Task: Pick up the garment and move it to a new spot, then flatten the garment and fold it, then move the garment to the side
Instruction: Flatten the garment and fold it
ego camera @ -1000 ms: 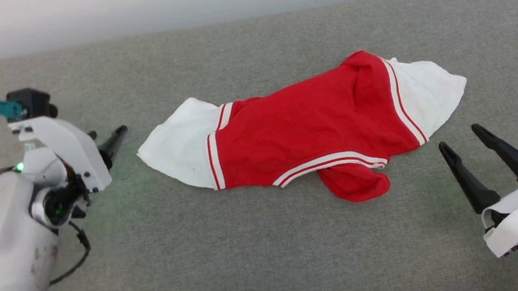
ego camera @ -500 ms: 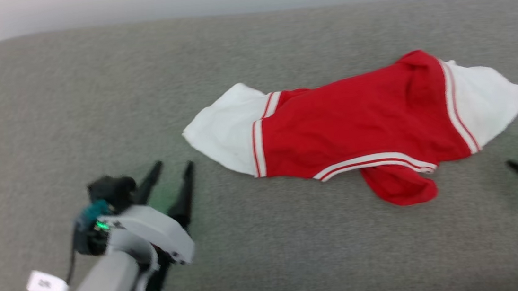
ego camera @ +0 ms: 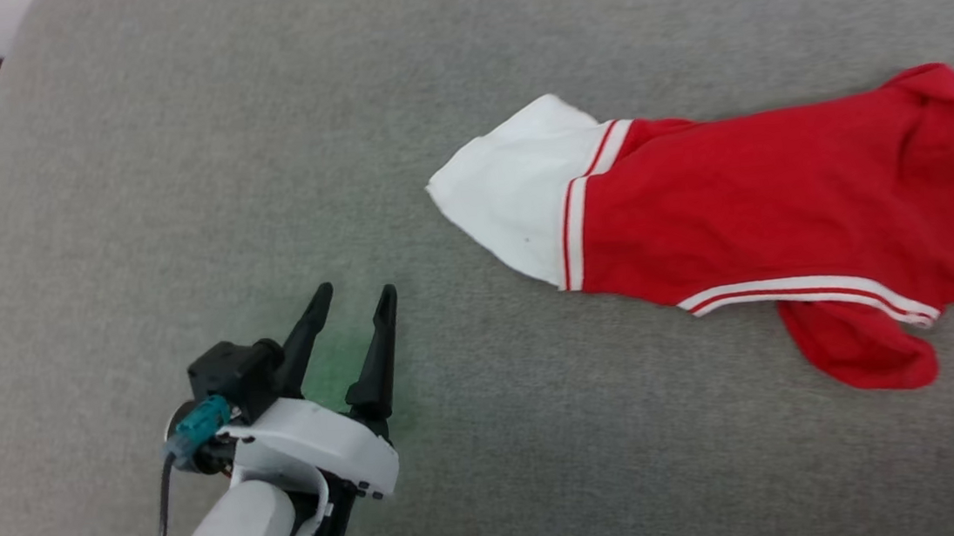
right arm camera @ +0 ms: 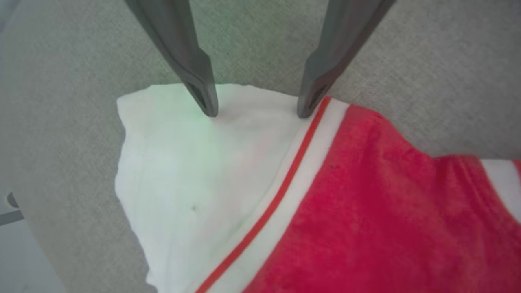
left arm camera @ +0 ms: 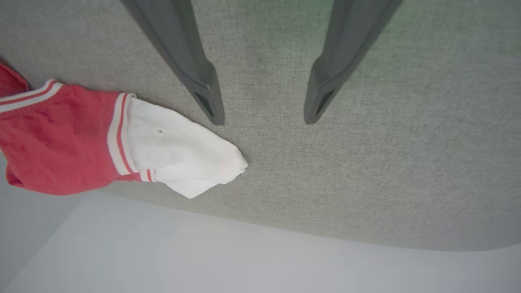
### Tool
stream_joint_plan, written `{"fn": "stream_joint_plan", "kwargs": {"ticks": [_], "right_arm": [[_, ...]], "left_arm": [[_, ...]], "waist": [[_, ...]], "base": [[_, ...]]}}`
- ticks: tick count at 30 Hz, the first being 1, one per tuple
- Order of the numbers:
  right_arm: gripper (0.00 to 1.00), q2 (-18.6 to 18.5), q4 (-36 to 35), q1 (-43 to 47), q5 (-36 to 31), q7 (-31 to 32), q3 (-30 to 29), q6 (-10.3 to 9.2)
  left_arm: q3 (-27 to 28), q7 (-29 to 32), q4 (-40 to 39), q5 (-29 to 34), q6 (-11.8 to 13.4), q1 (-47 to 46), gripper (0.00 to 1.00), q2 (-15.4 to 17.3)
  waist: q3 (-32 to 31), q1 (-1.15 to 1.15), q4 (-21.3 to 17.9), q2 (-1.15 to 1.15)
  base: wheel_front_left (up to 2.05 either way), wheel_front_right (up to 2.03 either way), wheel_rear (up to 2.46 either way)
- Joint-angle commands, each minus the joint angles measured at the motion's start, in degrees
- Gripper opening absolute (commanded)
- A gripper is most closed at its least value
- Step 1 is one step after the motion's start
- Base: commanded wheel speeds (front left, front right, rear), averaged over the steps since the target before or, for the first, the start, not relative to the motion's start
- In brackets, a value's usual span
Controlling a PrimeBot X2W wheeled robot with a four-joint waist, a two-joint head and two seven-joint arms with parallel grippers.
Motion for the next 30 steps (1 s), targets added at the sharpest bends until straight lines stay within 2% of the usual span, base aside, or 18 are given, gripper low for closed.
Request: {"fn": "stream_joint_plan", "kwargs": {"ticks": [1, 6, 7, 8, 9, 10, 14, 17, 19, 22, 23, 27, 30], "right_arm": [[1.0, -0.52, 0.69, -1.9, 1.04, -0.51, 2.31, -0.09], [1.0, -0.08, 2.03, -4.42, 1.7, 0.1, 5.99, -0.09], [0.82, 0.08, 2.39, -4.76, 1.68, -0.05, 6.3, -0.11], [0.45, 0.22, 2.63, -4.95, 1.72, -0.14, 6.53, -0.14], [0.2, 0.36, 2.77, -5.04, 1.74, -0.07, 6.68, -0.14], [0.0, 0.58, 2.8, -5.22, 2.08, -0.25, 6.82, -0.15], [0.0, 0.95, 2.48, -6.09, 2.8, -1.29, 6.92, -0.15], [0.0, 1.83, 2.2, -6.87, 2.56, -1.59, 6.87, -0.12], [0.0, 2.6, 2.06, -7.4, 2.04, -1.26, 6.87, -0.09], [0.0, 3.62, 1.86, -7.88, 1.59, -1.17, 6.86, -0.08], [0.0, 3.62, 1.86, -7.88, 1.59, -1.17, 6.86, -0.08], [0.0, 4.54, 1.87, -8.72, 1.11, -1.06, 6.89, -0.08], [0.0, 5.27, 1.78, -9.46, 0.72, -0.93, 6.89, -0.08]], "left_arm": [[0.34, -0.28, -1.44, 0.4, 0.36, 0.87, 1.0, -0.21], [1.03, -0.32, -4.4, 0.97, 0.74, 1.51, 1.0, 0.36], [1.14, -0.29, -4.92, 0.89, 0.64, 1.41, 1.0, 0.47], [1.12, -0.22, -5.29, 0.98, 0.44, 1.17, 1.0, 0.85], [1.03, 0.11, -5.64, 1.31, 0.29, 0.74, 1.0, 1.37], [0.95, 0.6, -6.07, 1.54, 0.16, 0.15, 1.0, 1.87], [0.15, 3.83, -7.96, 2.62, -1.0, -3.17, 1.0, 4.26], [-0.89, 8.58, -9.24, 1.94, -3.59, -7.44, 1.0, 5.48], [-2.4, 14.24, -8.74, 1.19, -6.18, -11.13, 1.0, 6.57], [-4.65, 25.33, -6.2, -3.21, -9.32, -16.88, 1.0, 6.07], [-4.65, 25.33, -6.2, -3.21, -9.32, -16.88, 1.0, 6.07], [-5.99, 42.17, -0.49, -12.31, -10.66, -24.38, 1.0, 4.25], [-6.74, 52.36, 4.06, -17.36, -10.75, -28.71, 1.0, 2.89]], "waist": [[2.49, 0.0, 2.53, 0.0], [3.8, 0.0, 2.54, 0.0], [3.97, 0.0, 2.45, 0.0], [4.11, 0.0, 2.3, 0.0], [4.22, 0.0, 2.09, 0.0], [4.34, 0.0, 1.81, 0.0], [4.45, 0.0, 0.45, 0.0], [4.54, 0.0, -0.71, 0.0], [4.74, 0.0, -1.39, 0.0], [5.15, 0.0, -2.13, 0.0], [5.15, 0.0, -2.13, 0.0], [5.86, 0.0, -2.92, 0.0], [6.42, 0.0, -3.57, 0.0]], "base": [[0.0, 0.0, 0.0], [0.0, 0.0, 0.0], [0.0, 0.0, 0.0], [0.0, 0.0, 0.0], [0.0, 0.0, 0.0], [0.0, 0.0, 0.0], [0.0, 0.0, 0.0], [0.0, 0.0, 0.0], [0.0, 0.0, 0.0], [0.0, 0.0, 0.0], [0.0, 0.0, 0.0], [0.0, 0.0, 0.0], [0.0, 0.0, 0.0]]}}
